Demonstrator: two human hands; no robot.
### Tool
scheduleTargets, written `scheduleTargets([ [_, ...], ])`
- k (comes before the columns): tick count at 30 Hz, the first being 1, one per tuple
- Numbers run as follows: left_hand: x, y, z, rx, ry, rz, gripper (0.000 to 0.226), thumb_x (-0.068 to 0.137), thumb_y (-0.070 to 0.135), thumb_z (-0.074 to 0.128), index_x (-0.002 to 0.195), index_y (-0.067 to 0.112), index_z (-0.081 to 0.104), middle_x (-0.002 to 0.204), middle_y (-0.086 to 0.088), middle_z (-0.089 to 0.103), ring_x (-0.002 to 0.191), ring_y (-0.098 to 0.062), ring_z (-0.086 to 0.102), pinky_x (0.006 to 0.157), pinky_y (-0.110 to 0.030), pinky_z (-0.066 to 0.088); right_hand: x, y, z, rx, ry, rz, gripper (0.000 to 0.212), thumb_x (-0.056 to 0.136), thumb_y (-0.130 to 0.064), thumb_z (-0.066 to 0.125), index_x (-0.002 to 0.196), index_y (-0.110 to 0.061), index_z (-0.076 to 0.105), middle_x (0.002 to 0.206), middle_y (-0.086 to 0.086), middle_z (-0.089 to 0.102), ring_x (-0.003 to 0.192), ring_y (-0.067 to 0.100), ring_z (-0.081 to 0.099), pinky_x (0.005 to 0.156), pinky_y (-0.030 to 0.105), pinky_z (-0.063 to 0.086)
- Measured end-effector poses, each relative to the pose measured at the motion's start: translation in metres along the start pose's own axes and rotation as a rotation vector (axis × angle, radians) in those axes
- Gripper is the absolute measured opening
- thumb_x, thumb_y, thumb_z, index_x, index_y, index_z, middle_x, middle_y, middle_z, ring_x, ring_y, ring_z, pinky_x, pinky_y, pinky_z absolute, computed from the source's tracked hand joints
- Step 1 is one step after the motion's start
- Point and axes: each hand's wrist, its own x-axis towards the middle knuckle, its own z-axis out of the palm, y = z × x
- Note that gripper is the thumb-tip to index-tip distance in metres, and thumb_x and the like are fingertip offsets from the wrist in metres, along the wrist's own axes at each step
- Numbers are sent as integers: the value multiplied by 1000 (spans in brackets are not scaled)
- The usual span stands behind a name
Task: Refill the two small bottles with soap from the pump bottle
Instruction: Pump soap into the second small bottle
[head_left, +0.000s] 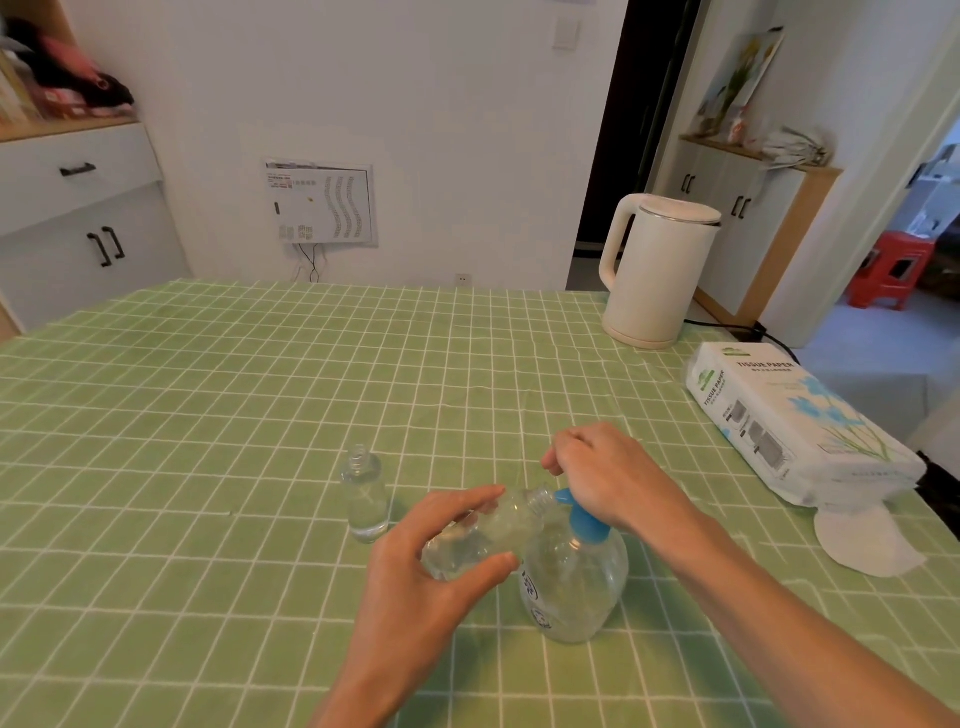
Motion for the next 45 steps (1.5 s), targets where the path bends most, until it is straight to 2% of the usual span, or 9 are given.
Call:
scheduleTargets([
  [10,-1,-1,-1,18,-7,4,62,73,16,94,119,51,74,111,23,78,110,-5,69,92,-6,45,0,3,-5,-17,53,-18,50,105,-36,38,116,-2,73,104,16,79,98,35,74,97,46,55],
  [16,0,-1,1,7,-4,13,59,72,16,94,119,47,76,112,21,78,110,-5,69,92,-5,45,2,3,-2,-17,32,-1,48,105,-34,39,118,-3,73,124,17,76,117,39,69,101,50,54],
  [25,0,2,4,1,-14,6,61,72,17,95,120,50,74,112,22,78,110,-6,68,92,-6,44,3,4,-2,-38,35,2,50,104,-37,38,109,-2,73,124,14,77,112,35,73,97,44,56],
  [27,1,3,3,-4,-12,9,62,72,16,95,120,50,74,112,22,78,110,-6,68,93,-6,44,5,5,-4,-32,51,-19,50,105,-38,38,97,-2,72,106,13,80,87,33,74,77,36,52],
  [28,1,3,2,-4,-10,10,61,72,16,94,119,50,74,112,22,78,110,-6,69,93,-6,44,5,5,-5,-36,66,-30,49,105,-39,38,85,-4,68,85,10,77,70,27,64,67,35,45],
  [30,1,4,1,-3,-5,15,59,72,16,94,118,48,76,111,21,78,110,-6,69,92,-5,44,5,4,-6,-57,81,-25,48,106,-38,38,77,-9,62,61,1,52,59,20,45,61,35,37],
  [32,2,5,1,2,-3,17,58,72,17,94,119,46,76,111,21,78,110,-6,69,92,-5,45,4,5,-7,-54,39,-29,51,106,-39,37,102,-3,73,71,6,66,67,28,61,65,34,44],
  [35,2,4,2,4,-8,13,58,72,16,94,119,45,76,111,22,78,109,-4,69,91,-5,45,4,4,-5,-21,16,-9,51,106,-39,37,120,-5,73,120,14,78,113,35,72,96,42,55],
  [45,0,5,4,7,-10,12,60,72,13,95,119,47,76,111,22,78,108,-6,69,90,-5,45,8,10,2,-27,50,-37,49,105,-39,39,112,-6,75,120,13,79,113,33,73,101,47,55],
])
